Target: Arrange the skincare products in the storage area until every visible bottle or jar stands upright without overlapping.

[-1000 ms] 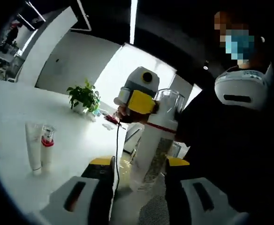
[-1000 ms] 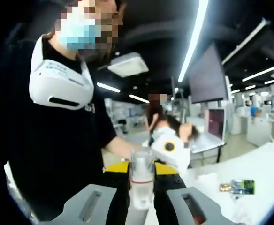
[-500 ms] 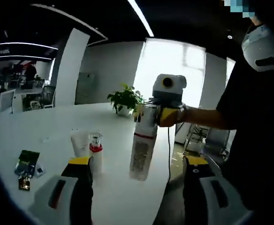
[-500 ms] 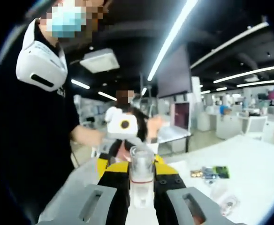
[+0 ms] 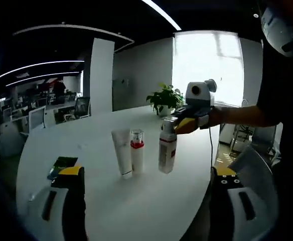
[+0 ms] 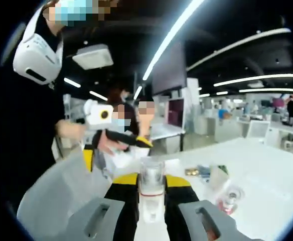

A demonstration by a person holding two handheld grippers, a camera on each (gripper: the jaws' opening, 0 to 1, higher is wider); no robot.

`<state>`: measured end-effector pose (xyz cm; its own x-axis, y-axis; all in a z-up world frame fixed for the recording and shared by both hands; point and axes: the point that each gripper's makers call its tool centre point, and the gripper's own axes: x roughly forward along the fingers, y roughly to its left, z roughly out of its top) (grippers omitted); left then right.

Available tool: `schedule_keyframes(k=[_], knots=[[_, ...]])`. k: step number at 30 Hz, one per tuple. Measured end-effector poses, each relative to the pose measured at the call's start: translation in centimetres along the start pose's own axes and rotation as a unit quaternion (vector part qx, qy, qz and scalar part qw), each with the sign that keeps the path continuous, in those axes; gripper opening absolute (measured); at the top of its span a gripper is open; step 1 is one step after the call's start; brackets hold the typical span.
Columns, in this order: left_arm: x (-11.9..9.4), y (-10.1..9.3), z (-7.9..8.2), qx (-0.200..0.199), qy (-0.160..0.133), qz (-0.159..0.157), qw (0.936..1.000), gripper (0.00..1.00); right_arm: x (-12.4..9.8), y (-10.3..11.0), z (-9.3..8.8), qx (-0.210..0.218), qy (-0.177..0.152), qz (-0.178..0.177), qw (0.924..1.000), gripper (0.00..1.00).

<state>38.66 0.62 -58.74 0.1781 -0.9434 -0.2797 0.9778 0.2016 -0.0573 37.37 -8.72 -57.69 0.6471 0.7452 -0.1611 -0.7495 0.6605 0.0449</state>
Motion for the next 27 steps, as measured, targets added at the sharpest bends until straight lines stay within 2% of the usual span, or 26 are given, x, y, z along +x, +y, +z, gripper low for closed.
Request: schedule_keyframes(k=[3,6,12,13,14,15,21,27], knots=[[0.0,1.0,-1.3,-0.016,-0.008,0.008,0.9998,0.99,0.1,-0.9,-1.3,-0.012,0.008,-0.014,0.9998,0.10],[0.0,1.8,-3.0,-0.024,0.005,0.020,0.9995,0.99,0.2,-1.4,-2.4,-0.015,0.007,-0.020,0.9997,0.10],[-0.2,2.3,-4.6,-0.024,0.002,0.033,0.9992,0.99,0.3,-2.1,-4.8,-0.020,0.010,-0.022,0.9995,0.10],[-0.2,2.4,-4.7,-0.017,0.003,0.036,0.9992,0.98,0.3,-2.3,-5.2,-0.020,0.009,-0.025,0.9994,0.10],[-0.2,2.8,-4.8,0.015,0.008,0.049,0.9987,0.98,0.3,-2.5,-5.8,-0.016,0.008,-0.027,0.9995,0.10],[-0.2,3.0,-4.9,0.029,0.010,0.055,0.9980,0.98,0.3,-2.7,-6.4,-0.017,0.007,-0.028,0.9994,0.10],[-0.2,2.9,-4.5,0.010,-0.012,0.052,0.9986,0.98,0.5,-4.0,-8.4,-0.017,0.012,-0.036,0.9991,0.10],[0.0,2.9,-4.4,0.017,-0.009,0.050,0.9986,0.97,0.3,-5.6,-9.4,-0.043,0.015,-0.044,0.9980,0.10]])
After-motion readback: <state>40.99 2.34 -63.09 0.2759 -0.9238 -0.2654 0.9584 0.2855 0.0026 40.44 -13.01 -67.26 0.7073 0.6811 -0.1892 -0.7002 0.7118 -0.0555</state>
